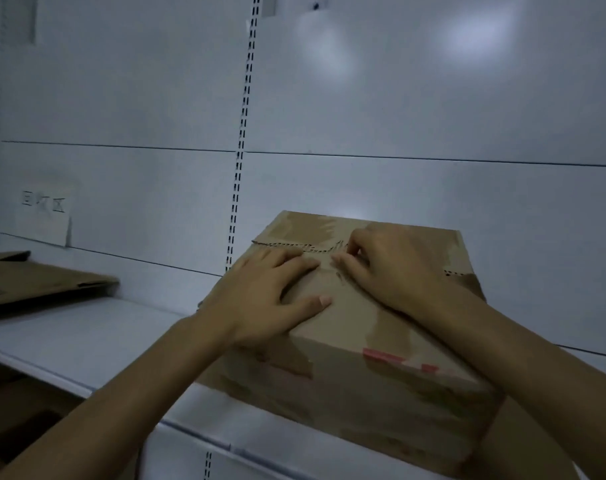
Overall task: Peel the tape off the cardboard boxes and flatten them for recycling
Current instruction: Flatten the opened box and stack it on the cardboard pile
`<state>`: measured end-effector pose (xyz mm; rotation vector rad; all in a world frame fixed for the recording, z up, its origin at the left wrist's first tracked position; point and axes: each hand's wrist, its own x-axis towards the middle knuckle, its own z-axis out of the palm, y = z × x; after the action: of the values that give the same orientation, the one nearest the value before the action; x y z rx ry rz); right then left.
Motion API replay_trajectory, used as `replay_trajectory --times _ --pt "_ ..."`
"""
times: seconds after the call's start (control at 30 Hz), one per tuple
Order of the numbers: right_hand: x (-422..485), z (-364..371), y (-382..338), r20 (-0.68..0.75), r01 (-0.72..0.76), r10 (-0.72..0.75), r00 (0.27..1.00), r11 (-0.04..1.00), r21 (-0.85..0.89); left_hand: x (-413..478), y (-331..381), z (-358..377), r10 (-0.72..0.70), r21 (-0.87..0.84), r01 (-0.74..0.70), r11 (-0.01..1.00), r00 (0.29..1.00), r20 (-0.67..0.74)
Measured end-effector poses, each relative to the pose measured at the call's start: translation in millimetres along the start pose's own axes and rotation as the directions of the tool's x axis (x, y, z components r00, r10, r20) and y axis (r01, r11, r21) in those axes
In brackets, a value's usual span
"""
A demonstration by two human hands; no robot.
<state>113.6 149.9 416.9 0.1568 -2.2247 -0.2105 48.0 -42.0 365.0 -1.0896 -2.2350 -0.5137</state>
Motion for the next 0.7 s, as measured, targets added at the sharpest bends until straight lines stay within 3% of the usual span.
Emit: replay_trajectory --times 0.13,0.2,0.27,0.3,0.37,0.4,0.43,0.53,0.7 --pt "-1 -3 -21 -0.016 -0.018 0.016 1.000 0.994 -0.110 -5 1 6 0.073 -0.034 -0.078 0.996 0.990 -0.122" --pt "0 -2 -36 -0.034 -0.071 0.069 0.997 0.996 -0.056 -3 -7 -1 0.075 -0.258 -0.114 0.959 0.985 -0.158" --pt "0 1 -48 -0.042 -0.124 0.120 0.992 0.988 -0.097 -1 -22 -12 -0.018 -0.496 -0.069 0.866 0.985 -0.170" --pt "0 2 -51 -0.049 -0.157 0.152 0.987 0.981 -0.116 -2 -31 -15 -0.049 -0.523 -0.064 0.850 0.978 -0.200" --pt "-2 1 -48 -0.090 -0.244 0.236 0.968 0.965 -0.098 -5 -47 -18 -0.096 -0.414 -0.008 0.910 0.968 -0.230" --pt "-3 0 -45 -0.118 -0.296 0.286 0.951 0.953 -0.069 -7 -55 -15 -0.105 -0.374 0.022 0.927 0.973 -0.205" --pt "-4 -3 -41 -0.134 -0.352 0.344 0.929 0.935 -0.037 -9 -60 -13 -0.151 -0.443 0.085 0.893 0.982 -0.117" --pt "-9 -9 -38 -0.102 -0.475 0.471 0.876 0.880 -0.014 -15 -56 -14 -0.185 -0.727 0.217 0.652 0.975 0.124" --pt "-22 -15 -56 -0.072 -0.406 0.400 0.914 0.906 -0.117 -22 -55 -14 -0.178 -0.782 0.207 0.588 0.976 0.124"
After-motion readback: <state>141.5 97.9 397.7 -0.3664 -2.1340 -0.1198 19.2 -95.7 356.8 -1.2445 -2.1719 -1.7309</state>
